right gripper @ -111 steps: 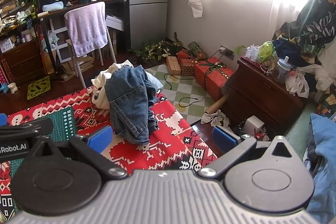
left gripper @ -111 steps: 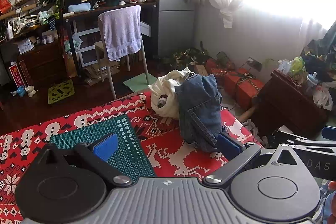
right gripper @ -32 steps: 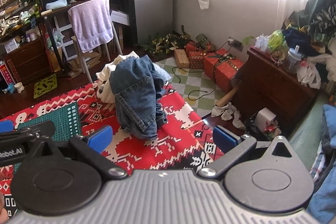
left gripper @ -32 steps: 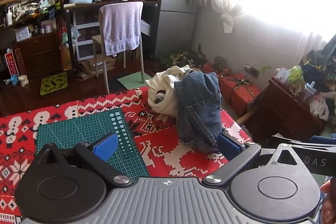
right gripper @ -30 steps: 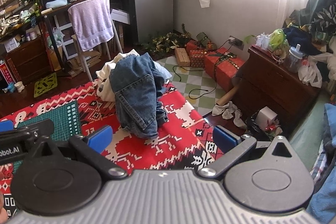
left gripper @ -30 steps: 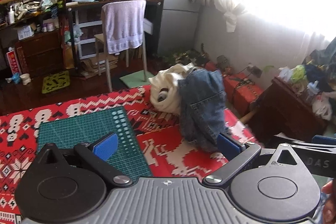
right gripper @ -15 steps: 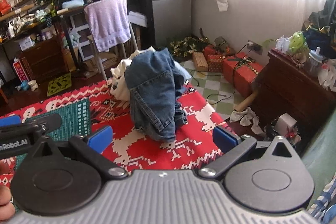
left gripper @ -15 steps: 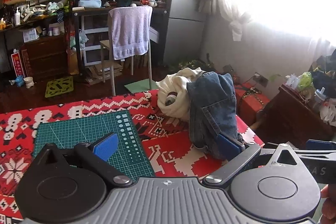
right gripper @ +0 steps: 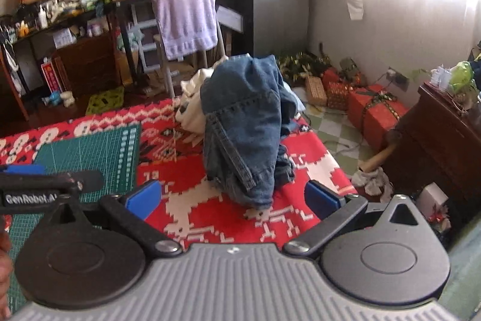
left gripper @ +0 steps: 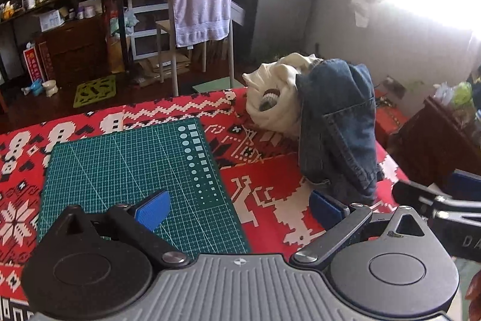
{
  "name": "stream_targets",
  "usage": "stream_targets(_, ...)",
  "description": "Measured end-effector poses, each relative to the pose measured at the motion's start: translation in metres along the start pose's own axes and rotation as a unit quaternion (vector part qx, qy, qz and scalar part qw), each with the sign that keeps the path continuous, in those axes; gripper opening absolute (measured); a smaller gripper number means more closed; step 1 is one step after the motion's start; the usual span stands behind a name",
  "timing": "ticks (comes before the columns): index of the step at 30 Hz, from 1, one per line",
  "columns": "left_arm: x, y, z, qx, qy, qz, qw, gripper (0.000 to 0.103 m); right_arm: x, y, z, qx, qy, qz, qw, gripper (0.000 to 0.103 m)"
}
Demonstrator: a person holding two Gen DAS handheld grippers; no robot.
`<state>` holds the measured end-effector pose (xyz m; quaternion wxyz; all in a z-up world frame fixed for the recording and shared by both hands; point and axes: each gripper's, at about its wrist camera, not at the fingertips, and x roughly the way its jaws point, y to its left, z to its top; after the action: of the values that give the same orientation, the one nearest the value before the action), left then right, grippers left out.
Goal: Fold clothes
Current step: 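Move the right tool to the denim jeans and close its fingers on them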
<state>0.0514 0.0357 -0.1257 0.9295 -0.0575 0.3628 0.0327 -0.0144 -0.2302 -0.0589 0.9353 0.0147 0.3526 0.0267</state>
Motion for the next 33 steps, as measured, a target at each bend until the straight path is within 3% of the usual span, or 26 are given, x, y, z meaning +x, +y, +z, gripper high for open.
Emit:
stream_targets(7,0.025,-0.007,-0.002,0.028,0.021,-0.001,0.9994,0.099,0.03,-0.004,-0.005,0.004,0.0,0.009,1.0,0.103)
stream_targets(9,0.032,-0.009,-0.002,0.036,0.024,0.002,0.9991,0.095,0.038,-0.006,-0.006,0.005,0.0,0.012,1.0,0.103)
stream_targets(12,0.043,-0.007,-0.001,0.027,0.03,0.006,0.9992,0.096,0.056,-0.006,-0.006,-0.005,0.002,0.017,1.0,0.103)
stream_targets(16,0.06,0.002,0.005,-0.006,0.058,-0.027,0.9979,0.096,0.079,-0.007,-0.006,-0.018,0.005,0.023,1.0,0.103)
stream_targets(19,0.067,0.005,0.008,-0.024,0.062,-0.032,0.9973,0.096,0.096,-0.009,-0.001,-0.024,0.004,-0.003,1.0,0.103)
stream_targets(24,0.076,-0.003,0.013,0.014,0.055,-0.011,0.9983,0.096,0.123,-0.014,0.008,-0.029,-0.01,0.0,1.0,0.103)
stream_targets(33,0.094,0.007,0.017,-0.028,0.077,-0.043,0.9958,0.096,0.175,-0.011,0.018,-0.05,-0.005,0.003,0.999,0.098)
